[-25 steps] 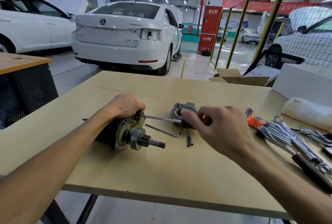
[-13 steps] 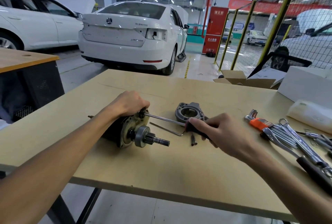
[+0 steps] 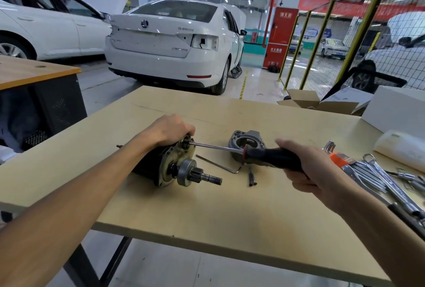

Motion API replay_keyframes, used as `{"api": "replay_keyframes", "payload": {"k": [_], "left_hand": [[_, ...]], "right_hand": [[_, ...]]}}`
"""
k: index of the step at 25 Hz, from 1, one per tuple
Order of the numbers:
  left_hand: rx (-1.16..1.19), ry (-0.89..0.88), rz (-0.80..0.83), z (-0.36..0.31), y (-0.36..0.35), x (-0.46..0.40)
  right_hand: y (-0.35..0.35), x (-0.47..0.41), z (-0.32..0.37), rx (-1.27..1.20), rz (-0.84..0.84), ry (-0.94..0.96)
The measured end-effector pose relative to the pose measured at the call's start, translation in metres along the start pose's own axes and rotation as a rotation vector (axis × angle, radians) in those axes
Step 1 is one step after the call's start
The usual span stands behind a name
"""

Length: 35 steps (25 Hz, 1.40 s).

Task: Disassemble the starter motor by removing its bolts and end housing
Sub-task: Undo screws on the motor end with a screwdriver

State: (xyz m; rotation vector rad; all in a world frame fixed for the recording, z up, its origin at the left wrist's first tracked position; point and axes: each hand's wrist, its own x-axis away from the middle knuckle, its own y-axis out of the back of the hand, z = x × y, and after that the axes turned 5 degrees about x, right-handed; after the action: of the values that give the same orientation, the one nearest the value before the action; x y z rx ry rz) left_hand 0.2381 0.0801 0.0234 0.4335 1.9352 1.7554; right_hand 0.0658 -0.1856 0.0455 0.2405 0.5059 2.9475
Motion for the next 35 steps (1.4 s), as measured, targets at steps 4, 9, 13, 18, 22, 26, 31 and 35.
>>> {"api": "replay_keyframes", "payload": {"k": [4, 9, 13, 18, 22, 26, 31, 35], "left_hand": [[-0.008, 0.003, 0.035, 0.000, 0.001, -0.002], [-0.050, 0.004, 0.066, -0.003, 0.002, -0.004], [-0.056, -0.011, 0.069, -0.004, 0.003, -0.003], [-0.059, 0.004, 0.096, -0.002, 0.004, -0.002], [-0.034, 0.009, 0.129, 0.000, 0.003, -0.003], [0.005, 0.022, 0.137, 0.003, 0.003, -0.002], [-0.038, -0.004, 0.199, 0.002, 0.007, -0.001], [0.010, 0.032, 0.170, 0.001, 0.006, 0.001]], "right_hand": [[-0.001, 0.004, -0.005, -0.208, 0.037, 0.201], [-0.008, -0.003, -0.014, -0.260, -0.009, -0.011], [-0.014, -0.008, -0.018, -0.418, -0.062, 0.115], [-0.014, -0.013, -0.025, -0.304, -0.046, -0.057], [-0.021, -0.010, -0.030, -0.399, -0.089, 0.172], [-0.022, -0.017, -0.028, -0.543, -0.076, -0.035], [-0.017, -0.016, -0.034, -0.276, -0.059, 0.087], [-0.029, -0.021, -0.030, -0.795, -0.103, -0.026]]}}
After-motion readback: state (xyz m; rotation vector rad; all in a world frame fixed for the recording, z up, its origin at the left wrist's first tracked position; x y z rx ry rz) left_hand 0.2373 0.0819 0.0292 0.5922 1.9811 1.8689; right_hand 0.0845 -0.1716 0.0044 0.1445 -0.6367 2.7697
